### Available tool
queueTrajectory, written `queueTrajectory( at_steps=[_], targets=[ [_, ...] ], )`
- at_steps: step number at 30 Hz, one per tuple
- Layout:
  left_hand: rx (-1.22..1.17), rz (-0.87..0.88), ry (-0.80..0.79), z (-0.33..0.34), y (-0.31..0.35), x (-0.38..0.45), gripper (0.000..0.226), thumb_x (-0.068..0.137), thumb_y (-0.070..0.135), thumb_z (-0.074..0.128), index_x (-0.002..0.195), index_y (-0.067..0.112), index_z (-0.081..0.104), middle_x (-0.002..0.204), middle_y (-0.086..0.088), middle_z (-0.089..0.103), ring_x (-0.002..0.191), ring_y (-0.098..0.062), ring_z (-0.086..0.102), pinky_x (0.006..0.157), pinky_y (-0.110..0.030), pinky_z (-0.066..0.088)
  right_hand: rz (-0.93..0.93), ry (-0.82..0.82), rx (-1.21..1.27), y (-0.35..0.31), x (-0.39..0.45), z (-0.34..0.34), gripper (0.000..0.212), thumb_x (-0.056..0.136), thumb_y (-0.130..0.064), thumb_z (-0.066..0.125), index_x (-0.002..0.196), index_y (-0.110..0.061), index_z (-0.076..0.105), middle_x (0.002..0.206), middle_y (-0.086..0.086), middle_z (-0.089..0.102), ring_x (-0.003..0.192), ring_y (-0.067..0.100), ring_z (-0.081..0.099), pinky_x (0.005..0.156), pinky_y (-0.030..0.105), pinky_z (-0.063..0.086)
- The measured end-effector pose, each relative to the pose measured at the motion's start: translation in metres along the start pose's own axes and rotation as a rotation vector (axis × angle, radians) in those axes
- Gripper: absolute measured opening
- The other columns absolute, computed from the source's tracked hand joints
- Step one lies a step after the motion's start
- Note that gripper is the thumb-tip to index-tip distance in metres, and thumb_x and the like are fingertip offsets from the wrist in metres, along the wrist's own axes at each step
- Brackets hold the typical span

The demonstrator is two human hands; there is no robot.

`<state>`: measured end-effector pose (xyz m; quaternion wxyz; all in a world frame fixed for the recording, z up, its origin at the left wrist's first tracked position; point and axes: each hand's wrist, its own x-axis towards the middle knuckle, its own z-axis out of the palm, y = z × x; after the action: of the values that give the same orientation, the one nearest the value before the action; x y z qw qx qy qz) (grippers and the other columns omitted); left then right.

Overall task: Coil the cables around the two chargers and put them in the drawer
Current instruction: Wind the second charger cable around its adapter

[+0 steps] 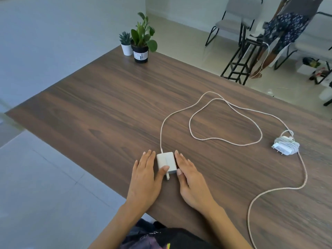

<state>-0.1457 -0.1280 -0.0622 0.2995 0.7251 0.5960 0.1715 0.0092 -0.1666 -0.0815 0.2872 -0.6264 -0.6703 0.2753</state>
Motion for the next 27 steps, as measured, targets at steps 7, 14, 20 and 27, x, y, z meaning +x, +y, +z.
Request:
queueTrajectory(
  at_steps=[7,14,20,27],
  targets=[
    [0.077,-0.011,0.036,0.005,0.011,0.005,0.104,0.067,0.082,0.032,0.147,0.015,0.021,0.155,0.003,0.022,0.145,-0.011,0.010,0.118,-0.034,0.002,-0.036,0.009,-0.016,0.023,0.053,-0.024,0.062,0.091,0.010,0.039,0.145,-0.017,0.029,0.149,-0.012,0.027,0.143,0.010,0.020,0.114,0.017,0.019],
    [-0.010,0.086,-0.070,-0.018,-0.002,0.015,0.079,0.080,0.059,0.057,0.143,0.019,0.030,0.151,0.006,0.028,0.140,-0.008,0.021,0.118,-0.029,0.011,-0.265,-0.181,-0.326,0.025,0.111,-0.021,0.042,0.096,-0.023,0.046,0.136,-0.036,0.044,0.155,0.012,0.024,0.144,0.027,0.019,0.115,0.043,0.022],
    [0.012,0.101,-0.185,-0.045,-0.024,0.023,0.076,0.085,0.037,0.062,0.147,0.014,0.024,0.153,0.005,0.023,0.135,-0.009,0.028,0.106,-0.014,0.021,-0.355,-0.128,-0.292,0.012,0.122,-0.014,0.022,0.087,-0.019,0.060,0.105,-0.023,0.072,0.145,0.014,0.042,0.136,0.027,0.037,0.111,0.038,0.031],
    [-0.041,0.113,0.009,-0.035,-0.024,0.027,0.065,0.081,0.036,0.066,0.138,0.021,0.039,0.136,0.010,0.042,0.118,-0.005,0.040,0.093,-0.014,0.029,-0.400,0.124,-0.323,0.000,0.120,-0.030,0.016,0.080,-0.005,0.058,0.078,-0.015,0.070,0.078,-0.001,0.071,0.076,0.019,0.067,0.101,0.026,0.034]
  ],
)
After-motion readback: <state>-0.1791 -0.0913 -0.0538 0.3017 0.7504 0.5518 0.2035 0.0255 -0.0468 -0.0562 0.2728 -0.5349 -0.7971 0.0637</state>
